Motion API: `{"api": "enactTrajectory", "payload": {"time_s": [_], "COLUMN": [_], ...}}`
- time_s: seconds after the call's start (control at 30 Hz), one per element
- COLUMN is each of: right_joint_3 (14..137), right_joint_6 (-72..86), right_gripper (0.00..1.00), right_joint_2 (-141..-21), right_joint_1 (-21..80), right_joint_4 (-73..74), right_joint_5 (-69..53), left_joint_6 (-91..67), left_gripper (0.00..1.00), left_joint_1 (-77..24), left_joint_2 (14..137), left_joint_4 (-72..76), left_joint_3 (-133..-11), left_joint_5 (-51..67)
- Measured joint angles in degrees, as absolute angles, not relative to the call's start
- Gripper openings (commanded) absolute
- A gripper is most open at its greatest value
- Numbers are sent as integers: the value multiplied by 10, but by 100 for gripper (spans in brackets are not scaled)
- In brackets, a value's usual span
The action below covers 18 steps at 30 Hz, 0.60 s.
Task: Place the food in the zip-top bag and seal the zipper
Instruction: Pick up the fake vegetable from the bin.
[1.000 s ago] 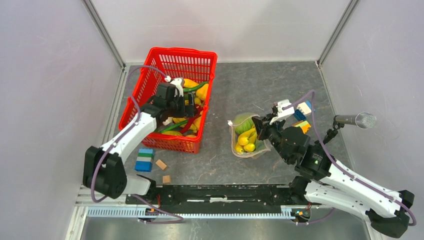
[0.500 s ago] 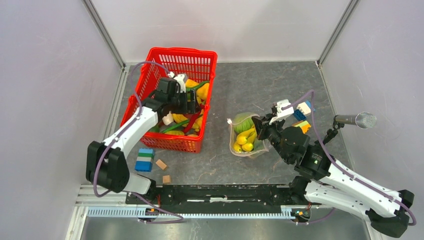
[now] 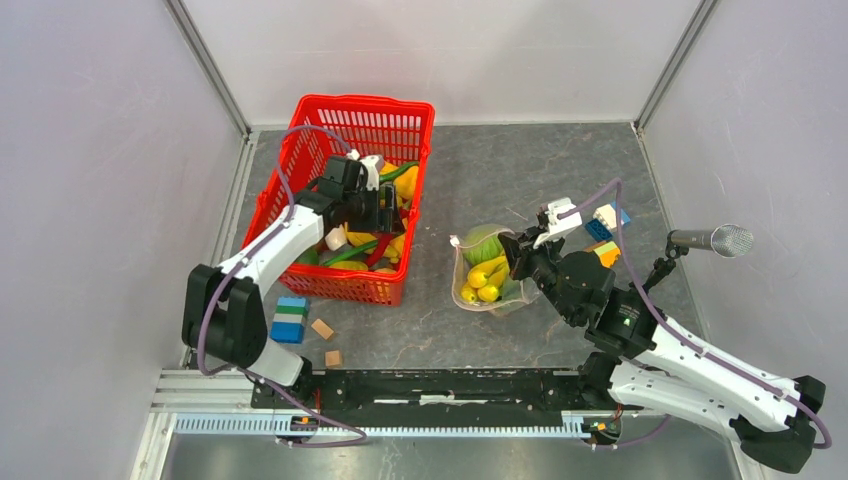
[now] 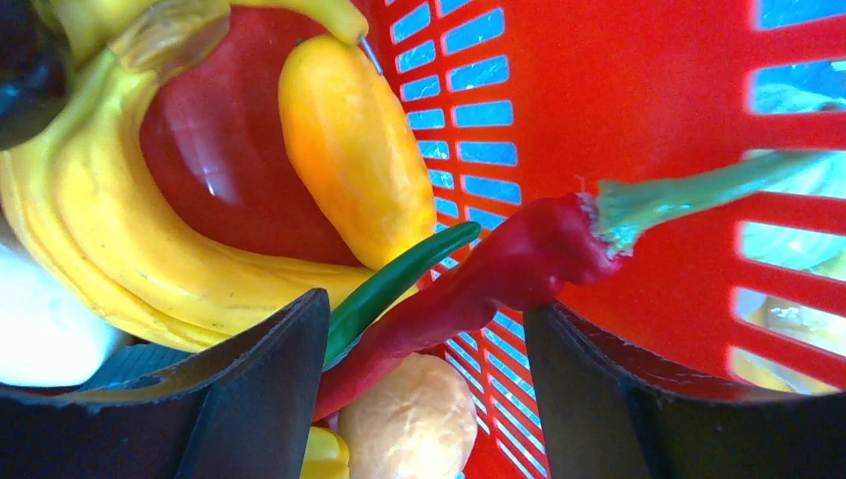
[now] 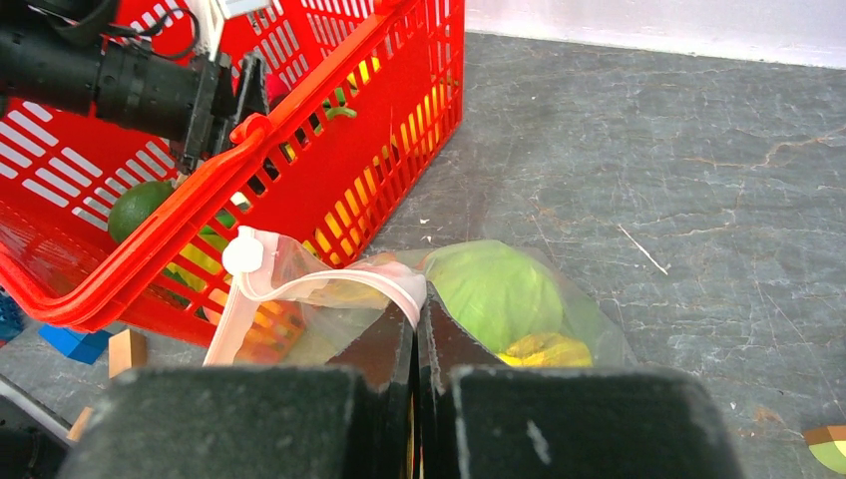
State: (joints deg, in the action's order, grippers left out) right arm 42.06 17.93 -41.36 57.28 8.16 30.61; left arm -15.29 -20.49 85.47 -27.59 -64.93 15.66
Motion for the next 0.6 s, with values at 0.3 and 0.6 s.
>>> {"api": "enactTrajectory", "payload": {"time_s": [0.3,0.6], "right_joint_3": [420,415], "right_joint_6": [180,181], "right_gripper": [2,3], "right_joint_2": [-413,-408], "right_joint_1": [573,573], "right_joint_4": [82,78], "right_joint_5": [305,305], "left_joint_6": [-152,-147], "left_gripper": [44,25], "left_joint_1": [-205,-210], "left_joint_2": [876,826], "left_joint_4": [-287,-281], "left_joint_3": [-650,-635], "left_joint_5": [169,158]}}
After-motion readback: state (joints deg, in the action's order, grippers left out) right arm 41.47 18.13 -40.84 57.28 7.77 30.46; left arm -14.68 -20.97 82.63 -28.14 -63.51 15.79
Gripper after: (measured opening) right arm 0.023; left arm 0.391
